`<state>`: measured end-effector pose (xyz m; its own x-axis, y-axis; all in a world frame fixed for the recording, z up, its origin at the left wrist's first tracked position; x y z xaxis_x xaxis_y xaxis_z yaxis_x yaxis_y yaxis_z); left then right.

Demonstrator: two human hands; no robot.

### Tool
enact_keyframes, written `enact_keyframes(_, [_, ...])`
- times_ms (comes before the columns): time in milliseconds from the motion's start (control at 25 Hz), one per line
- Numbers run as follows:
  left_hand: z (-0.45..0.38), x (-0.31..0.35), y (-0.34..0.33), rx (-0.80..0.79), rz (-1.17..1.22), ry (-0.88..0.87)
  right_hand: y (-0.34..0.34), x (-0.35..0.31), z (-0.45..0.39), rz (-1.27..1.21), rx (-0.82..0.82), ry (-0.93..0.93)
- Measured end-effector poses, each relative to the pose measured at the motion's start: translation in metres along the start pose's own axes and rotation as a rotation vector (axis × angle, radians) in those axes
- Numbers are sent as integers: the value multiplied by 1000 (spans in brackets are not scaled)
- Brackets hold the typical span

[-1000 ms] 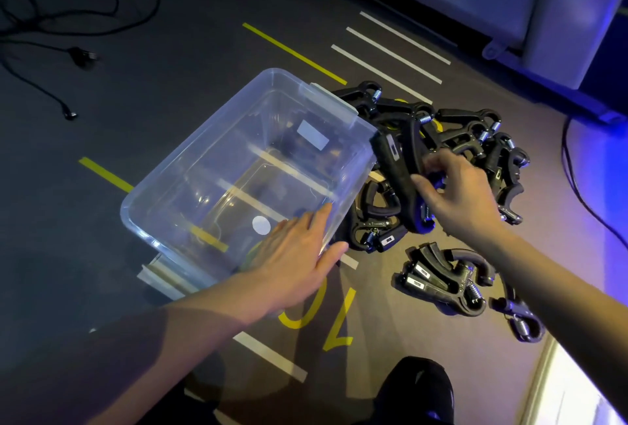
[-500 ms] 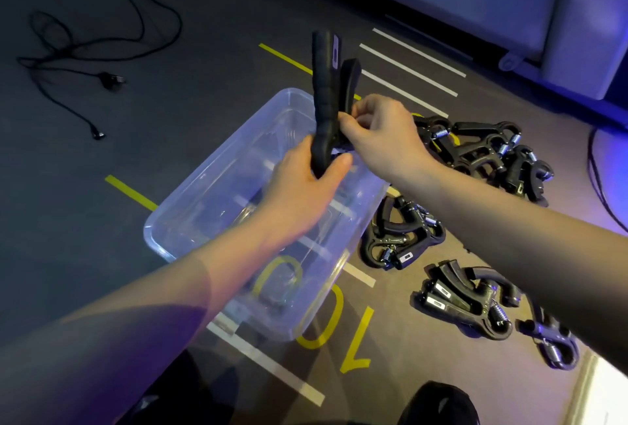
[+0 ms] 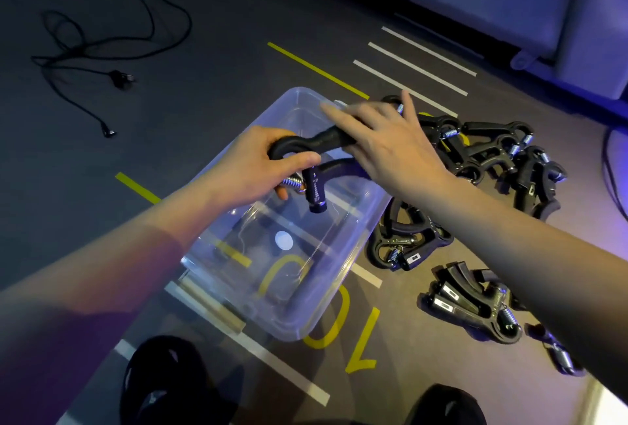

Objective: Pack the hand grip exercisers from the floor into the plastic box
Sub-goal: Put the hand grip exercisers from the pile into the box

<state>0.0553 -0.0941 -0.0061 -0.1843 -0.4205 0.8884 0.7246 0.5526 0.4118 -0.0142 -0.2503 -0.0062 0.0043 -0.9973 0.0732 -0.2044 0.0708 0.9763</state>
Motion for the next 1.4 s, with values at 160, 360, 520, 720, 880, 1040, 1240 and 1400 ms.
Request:
enact_keyframes(160, [0, -29, 8, 210, -116, 98, -18, -11, -2, 105, -120, 44])
enact_keyframes(360, [19, -66, 12, 347, -1001, 83, -62, -25, -11, 175, -487, -153])
enact_keyframes(520, [29, -96, 11, 254, -1086, 142, -97, -25, -15, 169, -628, -251])
enact_keyframes(720, [26, -99, 13, 235, -1098, 50, -132, -19, -21, 157, -744, -320])
enact_keyframes(880, [26, -103, 14, 264, -1124, -2, -147, -19, -29, 151, -765, -343])
enact_keyframes(1040, [23, -106, 15, 280, -1101, -7, -155, -25, -33, 207, -745, -281])
enact_keyframes(1240, [23, -105, 15, 267, -1109, 15, -153, -33, -38, 120, -757, -208])
enact_keyframes(1400, [24, -101, 15, 240, -1087, 48, -151, -37, -27, 95, -861, -171])
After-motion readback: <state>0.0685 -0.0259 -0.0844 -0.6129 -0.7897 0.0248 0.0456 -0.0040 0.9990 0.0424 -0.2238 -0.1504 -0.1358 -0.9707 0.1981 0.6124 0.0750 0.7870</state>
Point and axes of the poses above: each hand's wrist, its own z-axis away from the middle knuckle, its own y-axis out of the back of the hand, x = y × z, the point moved 4 cm from there along -z, towards the middle knuckle, and after that the axes turned 3 degrees about -z, right-handed, at the moved point
